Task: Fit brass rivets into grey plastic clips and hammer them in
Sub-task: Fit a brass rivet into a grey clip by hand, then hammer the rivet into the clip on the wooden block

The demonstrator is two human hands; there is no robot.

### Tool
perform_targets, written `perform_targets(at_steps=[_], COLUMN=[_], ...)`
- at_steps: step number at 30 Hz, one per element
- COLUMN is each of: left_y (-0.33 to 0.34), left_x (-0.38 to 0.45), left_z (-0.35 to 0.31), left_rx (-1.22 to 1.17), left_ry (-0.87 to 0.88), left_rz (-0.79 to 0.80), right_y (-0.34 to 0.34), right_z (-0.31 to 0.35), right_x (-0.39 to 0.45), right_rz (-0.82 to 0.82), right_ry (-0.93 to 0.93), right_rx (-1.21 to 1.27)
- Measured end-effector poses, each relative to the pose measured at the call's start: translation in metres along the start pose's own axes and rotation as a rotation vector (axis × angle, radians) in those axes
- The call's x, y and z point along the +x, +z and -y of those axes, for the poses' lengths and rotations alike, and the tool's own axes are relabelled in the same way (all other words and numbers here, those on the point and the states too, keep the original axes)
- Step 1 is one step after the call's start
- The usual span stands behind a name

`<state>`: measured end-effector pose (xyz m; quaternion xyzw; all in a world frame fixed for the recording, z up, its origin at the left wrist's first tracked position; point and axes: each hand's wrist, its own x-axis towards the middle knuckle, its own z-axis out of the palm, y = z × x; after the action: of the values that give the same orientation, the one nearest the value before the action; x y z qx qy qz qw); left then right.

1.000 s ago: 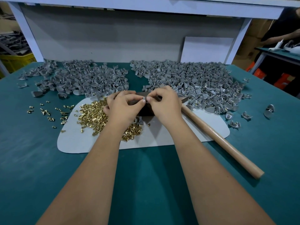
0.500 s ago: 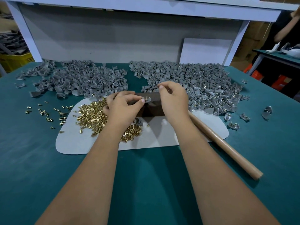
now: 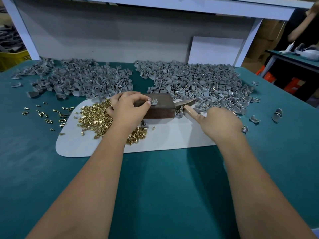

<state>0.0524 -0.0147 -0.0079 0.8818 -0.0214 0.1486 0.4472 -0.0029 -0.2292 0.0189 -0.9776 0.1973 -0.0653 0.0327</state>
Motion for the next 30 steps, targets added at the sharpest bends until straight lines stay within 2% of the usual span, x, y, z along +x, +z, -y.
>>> perform_targets(at_steps=[3, 7, 14, 18, 21, 25, 30], left_y=[0.000, -0.001, 0.001, 0.003, 0.004, 0.004, 0.000], left_x=[-0.001, -0.002, -0.002, -0.003, -0.003, -0.003, -0.003], left_z=[-0.001, -0.001, -0.008, -0.009, -0.008, -0.008, -0.006], left_rx=[-0.015, -0.036, 0.038, 0.023, 0.015, -0.018, -0.051], left_ry=[-0.006, -0.010, -0.022, -0.022, -0.007, -0.026, -0.008], left_rz=[-0.008, -0.012, -0.036, -0.049, -0.043, -0.052, -0.049], right_y=[0.003, 0.005, -0.006, -0.008, -0.005, 0.001, 0.001], right_z=[0.010, 0.016, 0.016, 0.022, 0.033, 0.039, 0.037], right_x=[-0.007, -0.008, -0.005, -0.013, -0.020, -0.023, -0.023], right_rz=[-0.051, -0.093, -0.427, -0.600, -0.588, -0.504, -0.477], right_ry=[-0.099, -0.083, -0.004, -0.161, -0.253, -0.361, -0.372], right_rx=[-0.022, 0.015, 0.040, 0.178, 0.257, 0.205, 0.211])
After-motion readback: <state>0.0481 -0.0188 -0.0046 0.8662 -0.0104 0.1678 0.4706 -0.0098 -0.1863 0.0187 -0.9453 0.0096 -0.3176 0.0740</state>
